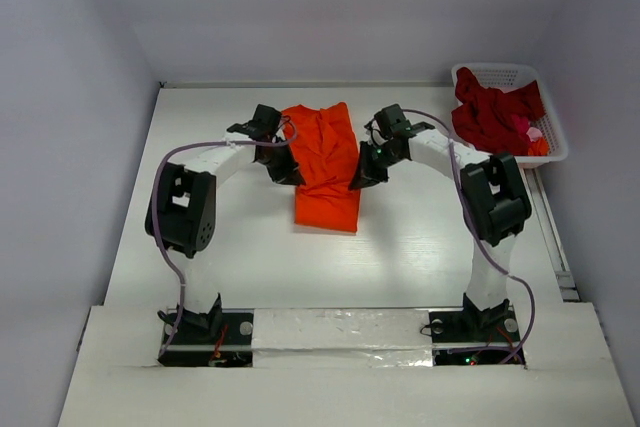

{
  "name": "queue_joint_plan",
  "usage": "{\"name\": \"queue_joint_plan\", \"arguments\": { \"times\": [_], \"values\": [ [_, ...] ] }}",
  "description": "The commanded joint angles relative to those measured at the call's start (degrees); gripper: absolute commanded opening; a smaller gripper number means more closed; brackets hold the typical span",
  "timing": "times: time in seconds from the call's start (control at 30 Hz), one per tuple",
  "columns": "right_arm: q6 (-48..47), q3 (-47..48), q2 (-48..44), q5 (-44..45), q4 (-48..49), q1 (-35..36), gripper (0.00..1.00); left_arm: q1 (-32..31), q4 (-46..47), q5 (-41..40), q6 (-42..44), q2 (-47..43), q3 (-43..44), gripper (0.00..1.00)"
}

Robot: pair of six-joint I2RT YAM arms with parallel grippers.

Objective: Fold and stack the t-shirts
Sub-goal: Fold the folded rectangular tshirt in 1/3 of the way

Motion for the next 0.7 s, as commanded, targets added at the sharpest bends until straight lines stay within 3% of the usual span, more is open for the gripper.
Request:
{"name": "queue_joint_plan", "arguments": {
  "times": [0.0,0.4,0.6,0.67],
  "values": [
    [-1.22,2.89,0.76,-0.30,0.16,-0.76,0.00,0.57,-0.20,-0.48,1.61,0.93,2.81,0.00],
    [-1.74,6.66,5.24,-0.31,0.69,-1.29,0.00,1.62,0.94,-0.31,1.52,3.82,5.35,0.02],
    [-2.01,9.13,6.74,0.31,0.25,-1.29,0.00,2.15,1.47,0.05,1.52,4.97,7.64,0.13],
    [-2.18,10.09,7.53,0.48,0.07,-1.29,0.00,2.15,1.91,0.13,1.44,5.23,8.17,0.22]
  ]
}}
